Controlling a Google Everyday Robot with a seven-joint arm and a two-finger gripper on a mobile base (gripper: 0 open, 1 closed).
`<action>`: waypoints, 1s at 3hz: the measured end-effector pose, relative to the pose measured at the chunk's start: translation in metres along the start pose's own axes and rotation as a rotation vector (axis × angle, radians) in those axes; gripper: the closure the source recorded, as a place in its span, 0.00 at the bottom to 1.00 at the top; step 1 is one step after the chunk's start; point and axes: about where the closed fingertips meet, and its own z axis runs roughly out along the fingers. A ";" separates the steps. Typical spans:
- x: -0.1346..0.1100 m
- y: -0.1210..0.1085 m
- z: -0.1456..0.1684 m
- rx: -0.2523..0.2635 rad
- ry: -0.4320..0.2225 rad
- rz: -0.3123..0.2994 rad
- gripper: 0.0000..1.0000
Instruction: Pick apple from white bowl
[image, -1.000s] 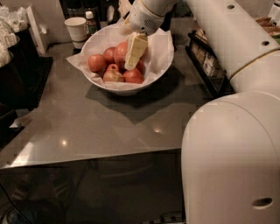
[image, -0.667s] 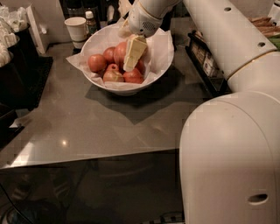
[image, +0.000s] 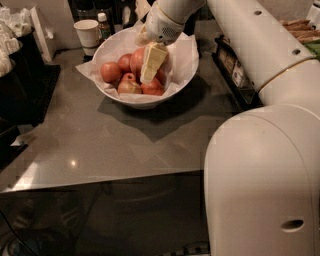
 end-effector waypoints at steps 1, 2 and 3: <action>-0.002 0.001 0.007 -0.018 -0.001 -0.004 0.18; -0.002 0.001 0.010 -0.025 0.000 -0.005 0.19; 0.000 0.003 0.014 -0.035 0.004 -0.002 0.29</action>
Offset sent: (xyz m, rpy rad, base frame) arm -0.0066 0.0062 -0.0139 -0.0304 0.0583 0.0379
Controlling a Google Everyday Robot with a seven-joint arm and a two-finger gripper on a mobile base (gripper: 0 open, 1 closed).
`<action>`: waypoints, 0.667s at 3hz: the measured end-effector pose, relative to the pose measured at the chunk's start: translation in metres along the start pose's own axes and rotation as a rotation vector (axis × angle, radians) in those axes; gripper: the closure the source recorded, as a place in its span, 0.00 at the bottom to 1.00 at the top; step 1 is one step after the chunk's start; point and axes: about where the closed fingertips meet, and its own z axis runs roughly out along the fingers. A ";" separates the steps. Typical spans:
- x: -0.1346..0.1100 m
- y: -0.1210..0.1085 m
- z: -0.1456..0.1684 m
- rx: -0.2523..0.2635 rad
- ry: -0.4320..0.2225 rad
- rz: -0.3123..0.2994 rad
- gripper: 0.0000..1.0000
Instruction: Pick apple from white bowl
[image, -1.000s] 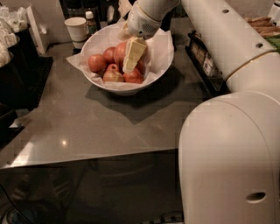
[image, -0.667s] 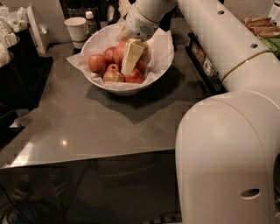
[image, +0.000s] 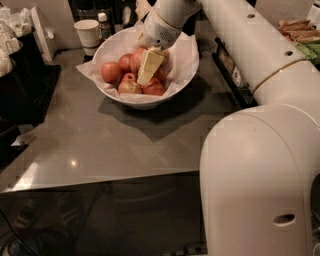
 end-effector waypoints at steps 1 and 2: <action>0.007 0.004 0.005 -0.013 0.010 0.009 0.29; 0.014 0.008 0.007 -0.022 0.024 0.017 0.48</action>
Offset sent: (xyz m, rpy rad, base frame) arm -0.0148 -0.0252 -0.0178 -0.0592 0.0451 -0.0104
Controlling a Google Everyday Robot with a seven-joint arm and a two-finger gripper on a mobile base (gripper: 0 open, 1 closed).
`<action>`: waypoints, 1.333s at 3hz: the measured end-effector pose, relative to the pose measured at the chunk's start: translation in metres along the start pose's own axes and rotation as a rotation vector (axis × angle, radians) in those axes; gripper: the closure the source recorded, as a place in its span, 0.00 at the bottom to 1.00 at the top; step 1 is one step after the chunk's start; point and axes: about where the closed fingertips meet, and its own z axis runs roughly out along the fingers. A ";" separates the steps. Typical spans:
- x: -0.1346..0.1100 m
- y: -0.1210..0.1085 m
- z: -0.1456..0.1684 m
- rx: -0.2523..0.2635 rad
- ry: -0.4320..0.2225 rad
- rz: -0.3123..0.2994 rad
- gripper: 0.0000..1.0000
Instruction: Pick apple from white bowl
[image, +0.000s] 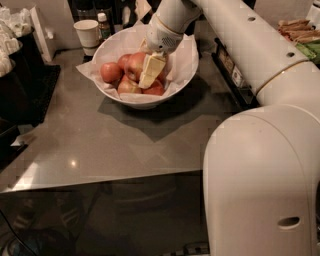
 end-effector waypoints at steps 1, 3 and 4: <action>0.001 0.001 -0.003 0.000 0.003 0.003 0.71; -0.002 0.003 -0.015 0.027 -0.019 0.002 1.00; -0.011 0.005 -0.032 0.054 -0.129 -0.021 1.00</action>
Offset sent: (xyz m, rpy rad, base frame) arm -0.0180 -0.0247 0.0094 0.0036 -0.0079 -0.0374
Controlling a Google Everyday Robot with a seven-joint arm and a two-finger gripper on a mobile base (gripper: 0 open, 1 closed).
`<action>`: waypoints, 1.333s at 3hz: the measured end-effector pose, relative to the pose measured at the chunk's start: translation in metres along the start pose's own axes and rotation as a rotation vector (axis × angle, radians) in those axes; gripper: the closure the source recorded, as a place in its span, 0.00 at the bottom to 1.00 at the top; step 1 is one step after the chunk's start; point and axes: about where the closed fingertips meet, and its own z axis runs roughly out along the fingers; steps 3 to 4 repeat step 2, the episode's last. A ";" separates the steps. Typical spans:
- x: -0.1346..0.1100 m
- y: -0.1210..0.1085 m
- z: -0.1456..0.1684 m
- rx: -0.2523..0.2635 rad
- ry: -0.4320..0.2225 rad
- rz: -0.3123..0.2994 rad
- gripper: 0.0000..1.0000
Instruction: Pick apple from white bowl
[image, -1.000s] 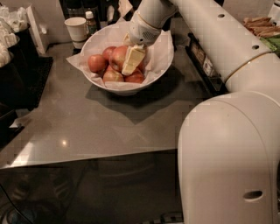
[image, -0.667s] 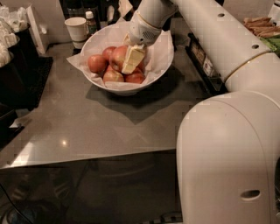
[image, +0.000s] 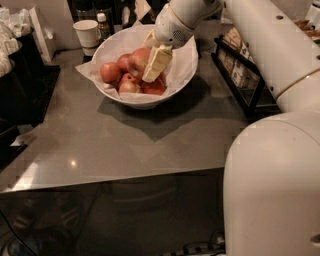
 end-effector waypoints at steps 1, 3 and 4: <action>-0.027 0.005 -0.036 0.045 -0.168 -0.064 1.00; -0.045 0.011 -0.062 0.055 -0.274 -0.126 1.00; -0.045 0.011 -0.062 0.055 -0.274 -0.126 1.00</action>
Offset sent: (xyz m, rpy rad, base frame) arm -0.0477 -0.0202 0.1171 0.3867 -0.1180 0.2206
